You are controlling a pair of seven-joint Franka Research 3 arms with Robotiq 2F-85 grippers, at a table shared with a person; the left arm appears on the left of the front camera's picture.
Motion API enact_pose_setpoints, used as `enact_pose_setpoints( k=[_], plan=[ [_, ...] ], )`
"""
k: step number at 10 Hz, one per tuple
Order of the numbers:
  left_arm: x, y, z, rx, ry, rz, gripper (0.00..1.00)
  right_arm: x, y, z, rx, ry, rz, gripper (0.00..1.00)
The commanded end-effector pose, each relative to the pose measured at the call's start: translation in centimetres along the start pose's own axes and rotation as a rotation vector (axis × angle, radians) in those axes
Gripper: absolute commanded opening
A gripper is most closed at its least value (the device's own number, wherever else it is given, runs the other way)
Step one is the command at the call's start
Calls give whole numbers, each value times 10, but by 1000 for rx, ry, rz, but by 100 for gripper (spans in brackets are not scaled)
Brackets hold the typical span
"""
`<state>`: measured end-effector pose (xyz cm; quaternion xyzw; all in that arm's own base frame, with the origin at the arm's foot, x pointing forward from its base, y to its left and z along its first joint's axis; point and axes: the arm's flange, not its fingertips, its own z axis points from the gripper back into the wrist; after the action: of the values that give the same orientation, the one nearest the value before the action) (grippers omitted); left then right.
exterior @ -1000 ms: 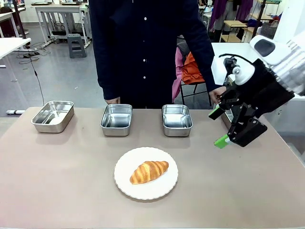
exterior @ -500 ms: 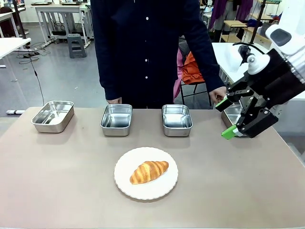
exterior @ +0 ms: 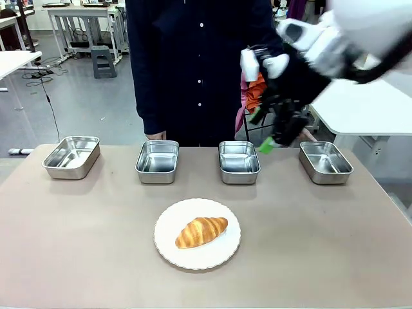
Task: Place the bread in the container.
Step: Place the Butter Roll into the Airtight Container indicated by the human.
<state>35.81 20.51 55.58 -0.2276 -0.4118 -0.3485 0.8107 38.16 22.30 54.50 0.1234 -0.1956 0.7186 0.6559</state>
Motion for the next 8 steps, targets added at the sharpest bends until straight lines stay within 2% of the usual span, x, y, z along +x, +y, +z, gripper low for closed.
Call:
enact_pose_setpoints(
  k=[1,2,4,5,6,7,8],
  plan=[
    [1,-2,1,-2,-9,-9,100,21,-37,-49,69,37,61,100],
    [1,-2,1,-2,-9,-9,100,31,-41,-93,84,83,61,100],
    [1,-2,1,-2,-9,-9,100,50,-28,-149,60,161,94,100],
    [1,-2,1,-2,-9,-9,100,59,-8,-173,61,229,148,100],
    [1,-2,1,-2,-9,-9,100,63,4,-168,35,284,159,100],
    [1,-2,1,-2,-9,-9,100,50,-21,-169,110,143,127,100],
    [1,-2,1,-2,-9,-9,100,50,-21,-169,110,143,127,100]
  ],
)
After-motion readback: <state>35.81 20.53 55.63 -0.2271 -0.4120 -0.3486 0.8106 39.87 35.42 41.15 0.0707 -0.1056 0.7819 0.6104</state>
